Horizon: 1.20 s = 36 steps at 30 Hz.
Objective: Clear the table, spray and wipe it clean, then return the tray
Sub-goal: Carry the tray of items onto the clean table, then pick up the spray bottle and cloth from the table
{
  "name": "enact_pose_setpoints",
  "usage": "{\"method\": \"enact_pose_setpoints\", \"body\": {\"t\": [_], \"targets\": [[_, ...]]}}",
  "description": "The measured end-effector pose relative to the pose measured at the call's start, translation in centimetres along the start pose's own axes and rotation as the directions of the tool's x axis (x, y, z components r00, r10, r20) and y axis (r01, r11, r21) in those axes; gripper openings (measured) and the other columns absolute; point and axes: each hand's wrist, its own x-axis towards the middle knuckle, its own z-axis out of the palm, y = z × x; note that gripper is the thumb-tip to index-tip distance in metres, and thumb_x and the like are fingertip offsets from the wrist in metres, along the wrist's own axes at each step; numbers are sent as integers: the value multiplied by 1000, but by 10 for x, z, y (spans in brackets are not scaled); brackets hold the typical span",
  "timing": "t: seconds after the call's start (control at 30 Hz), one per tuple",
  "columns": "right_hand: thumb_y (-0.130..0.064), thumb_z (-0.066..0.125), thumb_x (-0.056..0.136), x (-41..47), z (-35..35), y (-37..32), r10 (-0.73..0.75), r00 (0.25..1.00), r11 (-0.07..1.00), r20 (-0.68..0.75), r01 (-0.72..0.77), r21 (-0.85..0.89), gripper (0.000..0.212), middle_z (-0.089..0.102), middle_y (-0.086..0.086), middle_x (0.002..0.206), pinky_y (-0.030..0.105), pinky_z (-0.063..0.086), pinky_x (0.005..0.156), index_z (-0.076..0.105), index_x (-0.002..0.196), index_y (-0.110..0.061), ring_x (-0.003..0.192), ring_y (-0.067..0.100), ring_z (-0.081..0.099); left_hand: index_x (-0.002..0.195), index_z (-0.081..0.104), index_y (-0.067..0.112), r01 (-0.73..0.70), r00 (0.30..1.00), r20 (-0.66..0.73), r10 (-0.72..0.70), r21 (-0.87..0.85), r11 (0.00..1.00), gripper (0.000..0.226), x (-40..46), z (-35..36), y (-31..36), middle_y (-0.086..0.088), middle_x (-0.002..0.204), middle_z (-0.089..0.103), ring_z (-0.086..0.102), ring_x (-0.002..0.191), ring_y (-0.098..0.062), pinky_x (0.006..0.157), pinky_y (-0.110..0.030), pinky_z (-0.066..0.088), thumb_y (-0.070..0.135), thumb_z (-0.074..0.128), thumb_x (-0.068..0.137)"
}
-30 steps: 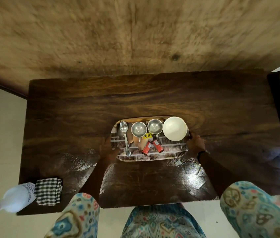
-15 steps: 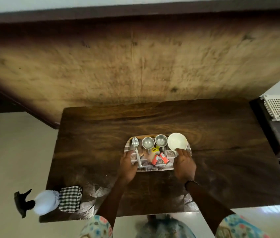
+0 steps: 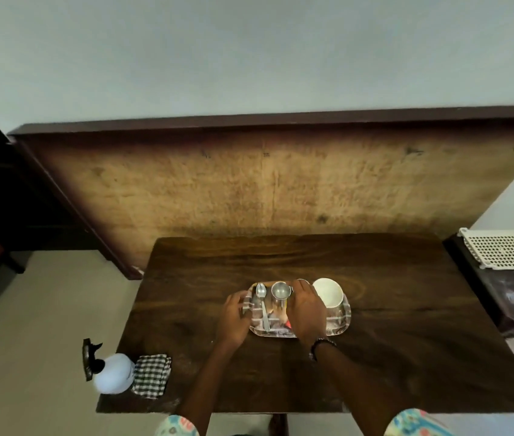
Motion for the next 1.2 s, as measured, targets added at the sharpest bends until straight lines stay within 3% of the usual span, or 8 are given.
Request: {"method": "enact_pose_setpoints", "body": {"t": [0.07,0.2,0.53,0.77,0.9,1.03,1.1,1.2], "targets": [[1,67,73,-11,-8,-17,-23,999,999,-29,24,39,25,70,6,89,34,53,64,66,94,-12,83,28,66,126,52,8,0,1000,-15,0,-11,1000,40,-18,-12,-2,-3,128,50,51,101,-10,79,-17,39,2,57,87],[-5,54,87,-32,-13,-50,-59,998,992,-10,60,109,25,68,4,106,32,49,76,65,108,-14,97,26,63,128,51,10,7,997,-75,-10,-36,999,43,-51,-38,-17,-7,133,52,56,108,-19,85,-22,42,3,60,86],[-3,50,86,-59,3,-129,-194,979,971,64,182,154,34,66,-1,113,30,46,86,63,114,-18,106,18,58,128,52,7,17,983,-182,-38,-114,993,43,-94,-109,-69,-9,131,55,52,104,-14,87,-24,44,0,60,86],[-9,46,93,-54,64,-190,-260,937,960,233,224,170,30,61,1,123,30,43,92,60,119,-17,114,19,55,127,52,6,28,973,-221,-72,-194,981,43,-87,-177,-128,-11,127,56,56,112,-24,92,-25,42,-7,54,86],[-8,44,94,-57,112,-231,-240,909,968,340,200,149,31,60,3,124,33,44,90,61,118,-16,113,22,56,125,54,5,49,950,-298,-95,-161,986,41,-77,-230,-172,-11,125,59,55,102,-14,90,-24,41,-5,56,85],[-6,44,90,-66,159,-258,-174,865,984,472,133,119,34,60,2,125,34,47,92,62,116,-17,112,23,59,123,54,2,90,923,-363,-127,-116,989,45,-72,-272,-224,-16,119,58,57,104,-31,92,-41,48,-3,62,79],[-3,46,85,-72,184,-264,-126,825,992,550,90,92,40,60,2,128,34,46,99,63,118,-18,117,22,57,127,49,2,157,930,-315,-187,-118,981,54,-72,-284,-250,-16,118,55,56,101,-36,90,-50,48,12,66,77],[-6,46,86,-82,217,-267,-62,741,998,668,56,30,43,57,5,134,35,41,105,60,125,-17,126,22,51,136,40,4,267,940,-187,-285,-114,957,88,-71,-283,-292,-15,132,49,51,115,-33,97,-50,45,55,64,68]]}}
